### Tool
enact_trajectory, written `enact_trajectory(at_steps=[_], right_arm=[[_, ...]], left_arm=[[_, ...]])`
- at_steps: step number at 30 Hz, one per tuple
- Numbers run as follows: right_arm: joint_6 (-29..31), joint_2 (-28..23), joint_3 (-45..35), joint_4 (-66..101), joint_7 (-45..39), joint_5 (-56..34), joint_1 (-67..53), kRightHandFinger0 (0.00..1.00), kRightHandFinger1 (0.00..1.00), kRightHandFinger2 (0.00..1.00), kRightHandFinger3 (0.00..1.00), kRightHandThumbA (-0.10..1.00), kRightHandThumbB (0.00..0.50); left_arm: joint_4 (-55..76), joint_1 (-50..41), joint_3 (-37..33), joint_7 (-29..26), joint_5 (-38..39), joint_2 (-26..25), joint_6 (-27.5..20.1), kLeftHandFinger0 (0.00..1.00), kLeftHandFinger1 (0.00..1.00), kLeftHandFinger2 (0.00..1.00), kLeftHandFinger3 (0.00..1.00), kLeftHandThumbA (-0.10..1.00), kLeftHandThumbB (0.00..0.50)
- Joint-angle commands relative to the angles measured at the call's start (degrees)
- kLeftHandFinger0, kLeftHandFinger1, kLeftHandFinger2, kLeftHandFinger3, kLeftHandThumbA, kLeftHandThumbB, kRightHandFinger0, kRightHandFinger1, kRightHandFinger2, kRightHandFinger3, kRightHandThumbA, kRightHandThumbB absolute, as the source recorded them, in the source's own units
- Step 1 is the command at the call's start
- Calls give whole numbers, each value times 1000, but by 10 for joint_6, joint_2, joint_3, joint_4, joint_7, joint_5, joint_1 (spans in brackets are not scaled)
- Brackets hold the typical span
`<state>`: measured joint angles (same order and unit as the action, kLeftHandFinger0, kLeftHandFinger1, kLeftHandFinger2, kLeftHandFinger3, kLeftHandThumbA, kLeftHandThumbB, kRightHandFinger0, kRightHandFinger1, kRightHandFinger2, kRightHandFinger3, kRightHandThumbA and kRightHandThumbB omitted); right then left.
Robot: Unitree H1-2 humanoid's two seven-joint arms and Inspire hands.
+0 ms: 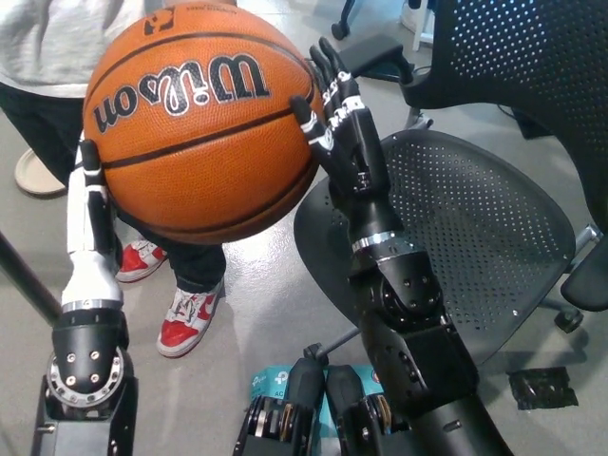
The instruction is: The robot grabs the basketball from a person using both hands and then drops it on the black chair in the front
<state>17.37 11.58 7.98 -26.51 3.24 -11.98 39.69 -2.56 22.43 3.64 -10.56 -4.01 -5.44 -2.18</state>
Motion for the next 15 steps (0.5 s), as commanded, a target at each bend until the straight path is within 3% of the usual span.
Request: enact_trajectory(at_steps=[1,5,6,9,12,15], right_arm=[[-21,59,54,3,-25,63,49,1000,1000,1000,1000,1000,254],[-21,58,56,3,-22,61,50,1000,1000,1000,1000,1000,254],[-32,48,48,26,-21,54,62,1000,1000,1000,1000,1000,265],[-53,38,44,50,-24,40,69,1000,1000,1000,1000,1000,282],[-66,26,33,67,-30,19,78,1000,1000,1000,1000,1000,240],[-75,12,22,78,-17,28,94,1000,1000,1000,1000,1000,243]], left_arm=[[30,60,-71,42,-34,32,-30,1000,1000,1000,1000,1000,152],[31,61,-76,36,-32,29,-28,1000,1000,1000,1000,1000,150],[39,88,-80,41,-30,31,-7,1000,1000,1000,1000,1000,181],[47,108,-87,42,-33,29,14,1000,1000,1000,1000,1000,183],[43,135,-95,35,-43,33,30,1000,1000,1000,1000,1000,187],[34,167,-107,31,-54,35,51,1000,1000,1000,1000,1000,190]])
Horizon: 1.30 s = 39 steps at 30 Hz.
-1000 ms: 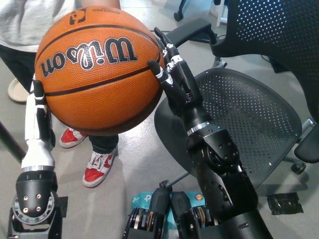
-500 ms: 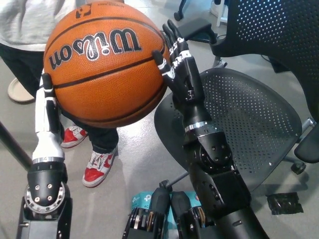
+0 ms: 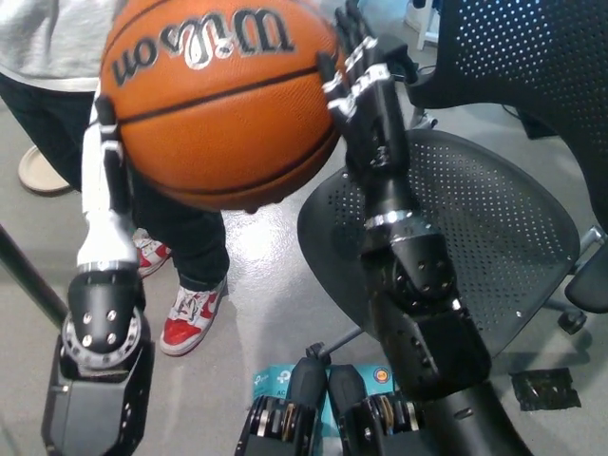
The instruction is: The robot grabs the basketball from a person using both hands and then drops it on the black chair in the front
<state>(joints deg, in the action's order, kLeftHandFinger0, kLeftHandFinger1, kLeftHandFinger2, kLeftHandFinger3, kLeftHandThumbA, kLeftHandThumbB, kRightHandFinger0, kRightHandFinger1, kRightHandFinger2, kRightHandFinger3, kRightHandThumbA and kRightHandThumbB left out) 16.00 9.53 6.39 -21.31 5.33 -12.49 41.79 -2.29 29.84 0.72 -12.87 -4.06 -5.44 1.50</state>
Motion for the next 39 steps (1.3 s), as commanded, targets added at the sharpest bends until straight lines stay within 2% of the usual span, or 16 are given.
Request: enact_trajectory(at_steps=[1,7,15,16,17,19,22,23,26,28,31,32,35,37,38,39], right_arm=[[-61,31,33,26,-39,26,76,1000,1000,1000,1000,1000,251],[-82,18,6,38,-31,-3,93,1000,1000,1000,1000,1000,250],[-96,-10,-25,44,-11,-9,110,1000,1000,1000,1000,1000,242],[-107,-33,-51,51,-14,-40,115,1000,1000,1000,1000,1000,232],[-111,-38,-59,48,-20,-54,119,1000,1000,1000,1000,1000,240],[-106,-47,-73,42,-25,-71,127,1000,1000,1000,1000,1000,209],[-108,-47,-75,42,-26,-73,128,1000,1000,1000,1000,1000,205],[-108,-70,-94,20,-28,-82,146,1000,1000,1000,1000,1000,211],[-106,-71,-97,15,-27,-81,149,1000,1000,1000,1000,1000,206],[-127,-90,-119,-6,-36,-111,157,1000,1000,1000,1000,1000,232],[-121,-98,-120,-22,-29,-96,162,1000,1000,1000,1000,1000,214],[-123,-108,-142,-51,-36,-124,169,1000,1000,1000,1000,1000,213],[-122,-108,-143,-54,-38,-124,170,1000,1000,1000,1000,1000,213],[-138,-115,-160,-88,-41,-141,173,1000,1000,1000,1000,1000,218],[-137,-115,-160,-89,-42,-141,173,1000,1000,1000,1000,1000,219],[-144,-115,-166,-97,-38,-145,170,1000,1000,1000,1000,1000,211]], left_arm=[[29,99,-81,53,-56,36,21,1000,1000,1000,1000,1000,191],[5,146,-98,67,-53,30,42,1000,1000,1000,1000,1000,181],[-77,209,-111,62,-37,48,14,1000,1000,1000,1000,1000,184],[-121,251,-131,68,-54,58,44,1000,1000,1000,1000,1000,226],[-135,264,-134,66,-56,62,46,1000,1000,1000,1000,1000,227],[-169,290,-137,61,-54,71,45,1000,1000,1000,1000,1000,191],[-175,294,-140,58,-51,70,43,1000,1000,1000,1000,1000,189],[-245,335,-133,53,-35,91,20,1000,1000,1000,1000,1000,186],[-253,340,-131,51,-34,93,17,1000,1000,1000,1000,1000,186],[-331,378,-127,44,-30,113,8,1000,1000,1000,1000,1000,211],[-365,393,-122,38,-30,120,1,1000,1000,1000,1000,1000,208],[-433,423,-112,30,-22,137,-6,1000,1000,1000,1000,1000,186],[-447,429,-110,28,-23,138,-16,1000,1000,1000,1000,1000,184],[-536,458,-102,4,-24,153,-43,1000,1000,1000,1000,1000,151],[-542,460,-101,3,-24,154,-48,1000,1000,1000,1000,1000,152],[-563,463,-98,4,-21,159,-49,1000,1000,1000,1000,1000,184]])
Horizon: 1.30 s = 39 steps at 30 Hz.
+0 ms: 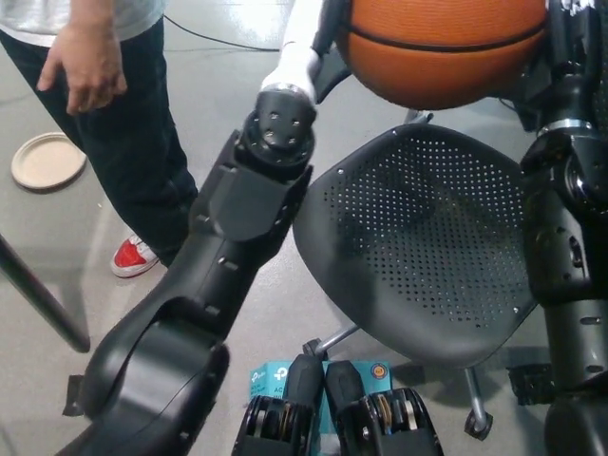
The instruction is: The robot grabs the basketball from a person using both hands and then drops it on the black chair in the front
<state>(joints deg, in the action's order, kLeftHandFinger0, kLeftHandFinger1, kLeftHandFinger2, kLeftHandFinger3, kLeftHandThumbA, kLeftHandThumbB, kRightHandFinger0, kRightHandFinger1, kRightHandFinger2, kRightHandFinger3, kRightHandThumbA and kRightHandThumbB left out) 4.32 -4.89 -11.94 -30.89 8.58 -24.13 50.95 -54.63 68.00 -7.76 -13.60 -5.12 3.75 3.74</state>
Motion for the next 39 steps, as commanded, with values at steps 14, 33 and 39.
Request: enact_trajectory(at_steps=[14,33,39], right_arm=[[-28,36,-38,-126,-115,-74,54,1000,1000,1000,1000,1000,160],[-5,39,-73,-276,-173,-77,42,1000,1000,1000,1000,1000,217],[13,28,-76,-298,-177,-72,45,1000,1000,1000,1000,1000,219]], left_arm=[[-200,88,-16,22,-15,91,-85,1000,1000,1000,1000,1000,221],[-226,46,-55,78,-20,89,-35,1000,1000,1000,1000,1000,190],[-224,42,-56,86,-18,85,-42,1000,1000,1000,1000,1000,178]])
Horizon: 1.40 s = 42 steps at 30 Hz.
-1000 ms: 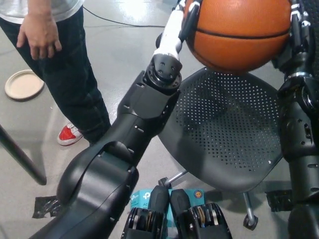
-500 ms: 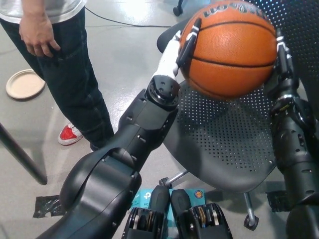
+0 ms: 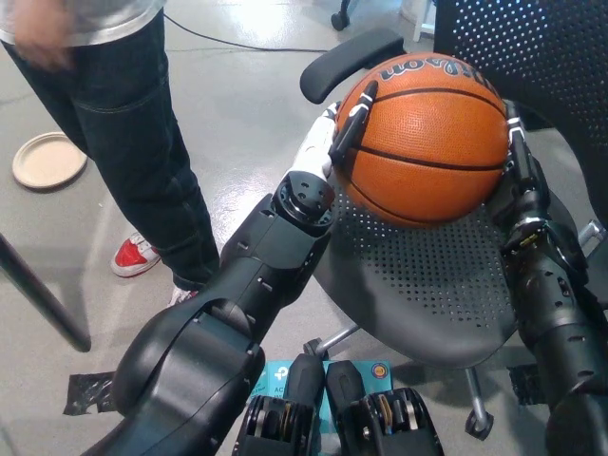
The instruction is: The robot grabs the basketball from a person using both hands and then drops it on the black chair in the front
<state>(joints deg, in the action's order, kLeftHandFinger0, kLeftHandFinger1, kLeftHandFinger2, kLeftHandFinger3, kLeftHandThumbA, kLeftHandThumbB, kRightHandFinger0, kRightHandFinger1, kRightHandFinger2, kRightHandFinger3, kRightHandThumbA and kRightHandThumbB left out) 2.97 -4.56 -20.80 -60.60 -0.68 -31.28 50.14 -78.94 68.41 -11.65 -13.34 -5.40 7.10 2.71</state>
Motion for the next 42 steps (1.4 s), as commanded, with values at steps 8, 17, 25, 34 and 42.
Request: enact_trajectory(at_steps=[8,17,25,34,42], right_arm=[[46,-20,15,10,-31,29,57,1000,1000,1000,1000,1000,247],[96,-107,49,16,-23,85,73,1000,1000,1000,1000,1000,321],[57,-194,47,77,-12,97,89,1000,1000,1000,1000,1000,331],[56,-215,39,95,-23,93,79,1000,1000,1000,1000,1000,314],[59,-209,52,230,-21,118,38,1000,1000,1000,1000,1000,358]], left_arm=[[25,33,11,92,5,24,-37,1000,1000,1000,1000,1000,237],[50,22,11,122,-1,-20,-65,1000,1000,1000,1000,1000,275],[95,25,70,179,35,-132,-77,1000,1000,1000,1000,1000,253],[109,23,87,203,35,-183,-93,1000,1000,1000,1000,1000,270],[278,-63,115,249,66,-207,-34,1000,1000,1000,1000,1000,270]])
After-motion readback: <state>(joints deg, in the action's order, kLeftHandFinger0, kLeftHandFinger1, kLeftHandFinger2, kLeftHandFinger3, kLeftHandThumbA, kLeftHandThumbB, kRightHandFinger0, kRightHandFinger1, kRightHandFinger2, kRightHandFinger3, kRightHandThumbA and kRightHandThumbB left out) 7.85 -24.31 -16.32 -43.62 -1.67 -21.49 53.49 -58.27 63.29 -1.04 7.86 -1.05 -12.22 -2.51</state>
